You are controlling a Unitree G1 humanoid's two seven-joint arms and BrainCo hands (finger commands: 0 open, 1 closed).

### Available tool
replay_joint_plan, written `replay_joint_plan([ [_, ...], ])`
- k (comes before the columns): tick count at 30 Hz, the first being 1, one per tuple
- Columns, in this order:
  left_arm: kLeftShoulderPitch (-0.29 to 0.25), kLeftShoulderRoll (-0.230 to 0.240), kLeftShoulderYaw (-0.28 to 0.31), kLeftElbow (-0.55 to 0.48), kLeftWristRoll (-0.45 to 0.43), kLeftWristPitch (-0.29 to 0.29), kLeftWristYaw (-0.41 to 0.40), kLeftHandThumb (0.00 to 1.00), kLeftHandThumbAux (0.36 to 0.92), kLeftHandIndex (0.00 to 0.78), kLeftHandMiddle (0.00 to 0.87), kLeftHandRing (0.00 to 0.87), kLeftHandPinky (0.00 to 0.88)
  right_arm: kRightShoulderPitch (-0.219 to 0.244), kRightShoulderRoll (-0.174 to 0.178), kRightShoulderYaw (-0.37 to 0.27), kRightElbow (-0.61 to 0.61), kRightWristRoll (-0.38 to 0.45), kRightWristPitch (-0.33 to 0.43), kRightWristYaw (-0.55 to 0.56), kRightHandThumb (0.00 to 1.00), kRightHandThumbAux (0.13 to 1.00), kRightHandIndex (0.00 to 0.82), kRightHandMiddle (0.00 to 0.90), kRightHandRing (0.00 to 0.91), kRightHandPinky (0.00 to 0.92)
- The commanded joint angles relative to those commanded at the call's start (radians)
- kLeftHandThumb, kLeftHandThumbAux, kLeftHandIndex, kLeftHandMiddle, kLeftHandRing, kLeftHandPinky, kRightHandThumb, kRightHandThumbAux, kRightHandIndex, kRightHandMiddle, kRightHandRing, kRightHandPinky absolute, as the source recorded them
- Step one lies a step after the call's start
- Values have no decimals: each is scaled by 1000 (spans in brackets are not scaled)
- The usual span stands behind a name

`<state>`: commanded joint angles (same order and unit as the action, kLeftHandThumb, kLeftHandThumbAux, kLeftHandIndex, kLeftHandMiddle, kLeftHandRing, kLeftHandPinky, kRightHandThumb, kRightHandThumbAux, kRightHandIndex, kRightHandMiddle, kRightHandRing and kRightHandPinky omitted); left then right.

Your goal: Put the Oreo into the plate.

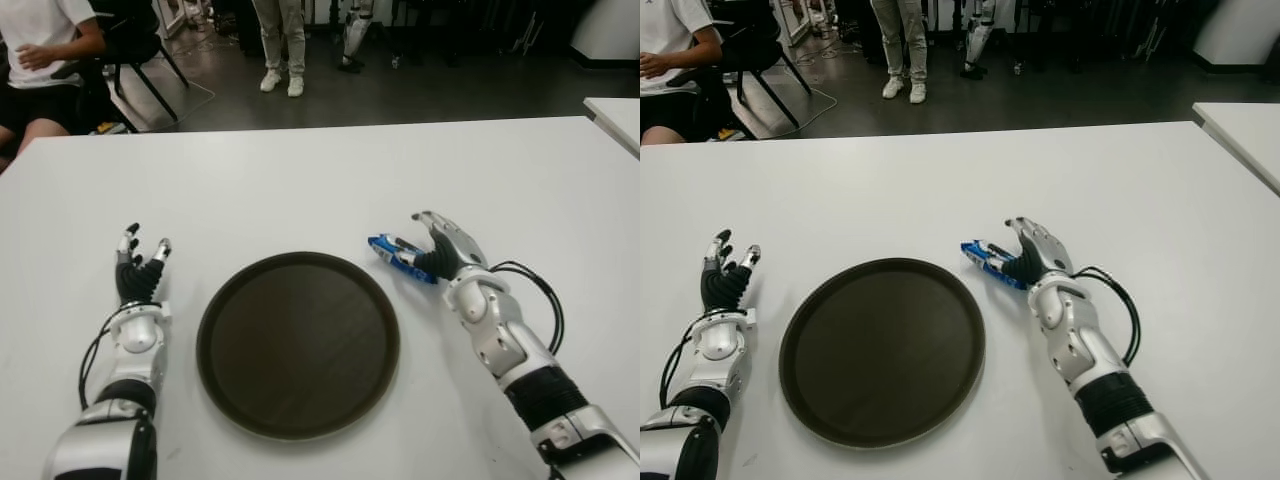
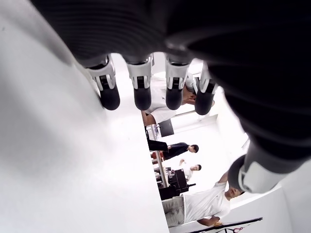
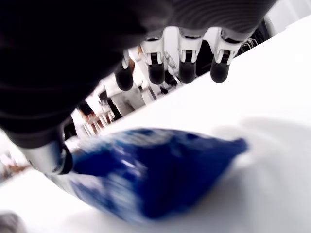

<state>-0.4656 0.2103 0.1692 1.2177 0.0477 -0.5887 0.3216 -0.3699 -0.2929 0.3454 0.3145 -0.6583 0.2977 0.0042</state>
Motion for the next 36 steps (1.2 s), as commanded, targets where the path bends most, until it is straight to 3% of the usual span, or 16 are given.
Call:
replay_joint_plan([
  [6,-3,-2,-2,2,3,7,8,290,606,32,42,12,0,-30,-65,47,-21,-52,31,132,177,522,0,0,0,0],
  [9,-3,-3,-3,2,5,8,10,288,610,33,42,14,0,-33,-73,53,-25,-58,35,153,153,529,0,0,0,0],
  [13,-4,-6,-5,2,9,3,17,299,613,43,47,17,0,-50,-121,86,-27,-80,0,210,99,528,0,25,21,8],
  [25,-6,-13,-1,2,4,1,20,316,605,45,47,16,3,-76,-179,120,-86,-128,12,349,5,489,16,84,84,100],
  [36,-6,-21,-1,-2,3,-1,18,328,604,42,47,13,3,-78,-198,115,-141,-141,24,418,0,460,48,114,125,150],
])
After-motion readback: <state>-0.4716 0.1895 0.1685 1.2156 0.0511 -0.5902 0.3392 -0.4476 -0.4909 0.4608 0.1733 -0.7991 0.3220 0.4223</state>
